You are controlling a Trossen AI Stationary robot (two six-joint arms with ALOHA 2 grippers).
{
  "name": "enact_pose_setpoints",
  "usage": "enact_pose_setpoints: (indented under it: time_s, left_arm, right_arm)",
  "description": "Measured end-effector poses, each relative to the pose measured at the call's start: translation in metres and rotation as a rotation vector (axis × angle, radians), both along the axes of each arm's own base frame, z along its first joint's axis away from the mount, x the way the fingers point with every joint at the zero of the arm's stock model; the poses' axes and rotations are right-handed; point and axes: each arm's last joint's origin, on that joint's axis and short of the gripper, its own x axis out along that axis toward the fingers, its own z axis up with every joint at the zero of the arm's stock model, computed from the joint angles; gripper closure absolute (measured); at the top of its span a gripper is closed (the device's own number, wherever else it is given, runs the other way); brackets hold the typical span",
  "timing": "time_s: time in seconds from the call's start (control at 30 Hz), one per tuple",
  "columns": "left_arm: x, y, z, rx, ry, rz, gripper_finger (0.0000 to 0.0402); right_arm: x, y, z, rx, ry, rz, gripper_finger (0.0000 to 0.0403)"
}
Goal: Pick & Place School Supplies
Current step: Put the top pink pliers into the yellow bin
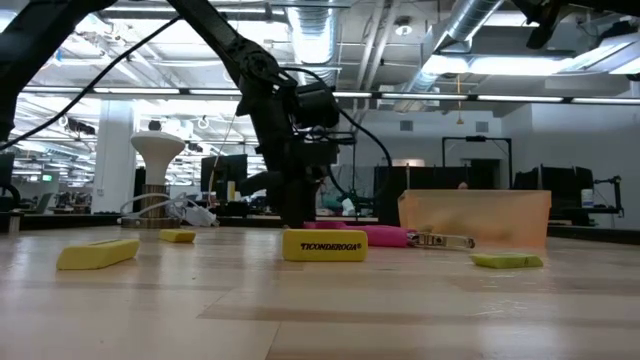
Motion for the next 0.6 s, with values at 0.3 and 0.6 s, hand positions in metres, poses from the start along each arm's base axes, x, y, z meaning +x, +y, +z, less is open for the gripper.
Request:
enact_pose_setpoints:
  time_s: [0.3,0.6]
  left_arm:
    - [-0.001,0.0,0.009,-0.02,-0.032,0.237,0.0373]
    - [-0.015,-0.005,0.074,-0.119,-0.231,0.587,0.0373]
  right_arm:
    - [0.0,0.0,0.0,0.0,-0.002,-0.001,0.0178]
    - [0.0,0.0,0.0,-0.003,-0.001,-0.003,0.0178]
